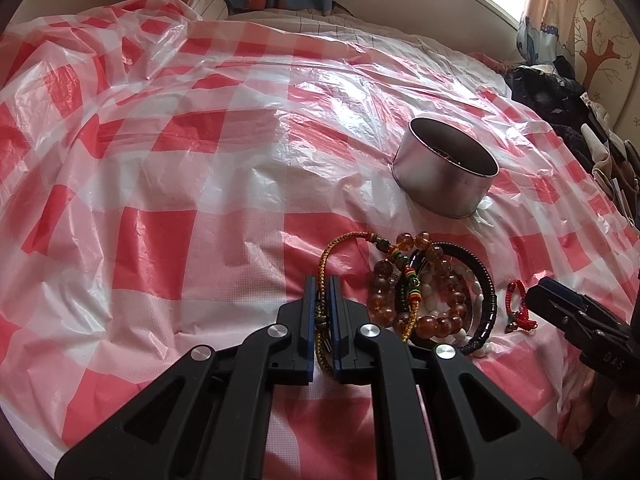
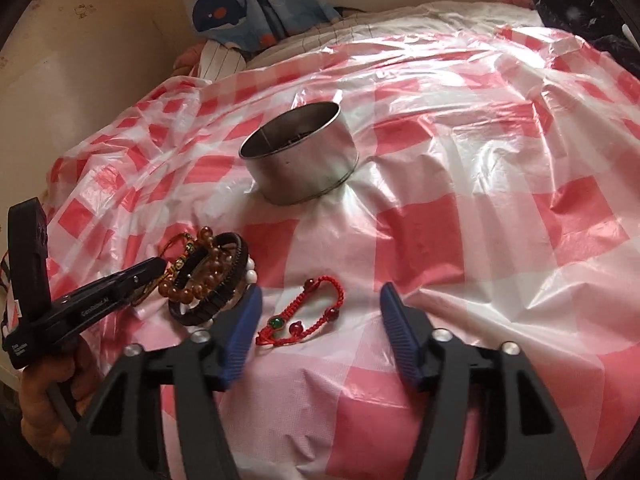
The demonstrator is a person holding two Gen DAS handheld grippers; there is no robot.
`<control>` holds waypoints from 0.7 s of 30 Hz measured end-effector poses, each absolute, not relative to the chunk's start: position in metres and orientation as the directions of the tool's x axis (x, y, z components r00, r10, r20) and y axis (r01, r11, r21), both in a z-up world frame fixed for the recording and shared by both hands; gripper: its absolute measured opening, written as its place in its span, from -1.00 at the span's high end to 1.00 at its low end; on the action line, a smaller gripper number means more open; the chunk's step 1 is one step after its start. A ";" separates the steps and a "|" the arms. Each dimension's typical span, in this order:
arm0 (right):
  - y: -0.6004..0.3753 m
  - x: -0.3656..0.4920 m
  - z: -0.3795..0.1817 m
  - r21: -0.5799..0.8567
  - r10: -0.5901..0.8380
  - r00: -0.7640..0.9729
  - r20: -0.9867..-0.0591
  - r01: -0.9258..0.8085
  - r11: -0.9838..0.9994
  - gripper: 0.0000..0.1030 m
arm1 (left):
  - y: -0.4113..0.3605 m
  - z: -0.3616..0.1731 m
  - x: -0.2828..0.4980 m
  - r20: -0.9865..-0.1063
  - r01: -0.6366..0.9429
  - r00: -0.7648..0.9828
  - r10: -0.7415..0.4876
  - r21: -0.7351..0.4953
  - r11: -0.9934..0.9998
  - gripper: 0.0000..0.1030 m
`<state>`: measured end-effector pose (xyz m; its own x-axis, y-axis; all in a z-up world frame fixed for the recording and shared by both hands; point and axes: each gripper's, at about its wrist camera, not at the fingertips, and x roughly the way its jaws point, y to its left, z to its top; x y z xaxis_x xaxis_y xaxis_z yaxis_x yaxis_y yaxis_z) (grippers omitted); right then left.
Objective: Organize jewelry
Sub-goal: 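Lift the gold chain with the left gripper while the right gripper carries the red cord bracelet toward the tin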
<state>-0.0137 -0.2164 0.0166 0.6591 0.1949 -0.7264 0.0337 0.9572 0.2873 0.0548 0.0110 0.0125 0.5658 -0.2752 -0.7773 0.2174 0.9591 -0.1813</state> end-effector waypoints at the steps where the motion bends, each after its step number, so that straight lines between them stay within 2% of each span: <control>1: -0.214 -0.013 0.015 0.255 0.168 0.655 -0.737 0.038 0.966 -0.21 | 0.011 0.012 0.055 -0.778 0.218 0.565 -0.276 -0.181 0.959 0.88; 4: -0.210 -0.010 0.006 0.213 0.140 0.627 -0.766 0.041 0.976 -0.21 | 0.013 0.010 0.057 -0.784 0.205 0.556 -0.276 -0.193 0.960 0.88; 6: -0.204 -0.007 0.004 0.177 0.126 0.622 -0.773 0.020 0.984 -0.07 | 0.013 0.009 0.057 -0.786 0.203 0.555 -0.274 -0.192 0.960 0.88; 8: -0.198 -0.006 0.002 0.139 0.107 0.616 -0.780 0.003 0.990 0.53 | 0.012 0.008 0.057 -0.785 0.205 0.559 -0.266 -0.180 0.962 0.88; 10: -0.195 -0.007 0.001 0.128 0.106 0.616 -0.781 -0.009 0.992 0.82 | 0.010 0.008 0.055 -0.782 0.213 0.566 -0.260 -0.166 0.963 0.88; 12: -0.196 -0.009 0.003 0.138 0.115 0.627 -0.771 -0.012 0.990 0.84 | 0.009 0.012 0.051 -0.769 0.223 0.577 -0.277 -0.178 0.958 0.88; 16: -0.207 -0.018 0.014 0.250 0.193 0.692 -0.695 -0.019 0.968 0.84 | 0.009 0.033 0.037 -0.703 0.251 0.642 -0.308 -0.187 0.950 0.89; 21: -0.204 -0.022 0.027 0.272 0.206 0.751 -0.627 -0.037 0.962 0.84 | 0.013 0.042 0.034 -0.677 0.254 0.658 -0.329 -0.211 0.944 0.90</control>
<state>-0.0222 -0.2044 0.0266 0.7513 0.2063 -0.6269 -0.0374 0.9617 0.2717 0.0339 0.0131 0.0419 0.6579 -0.3290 -0.6774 0.2543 0.9437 -0.2114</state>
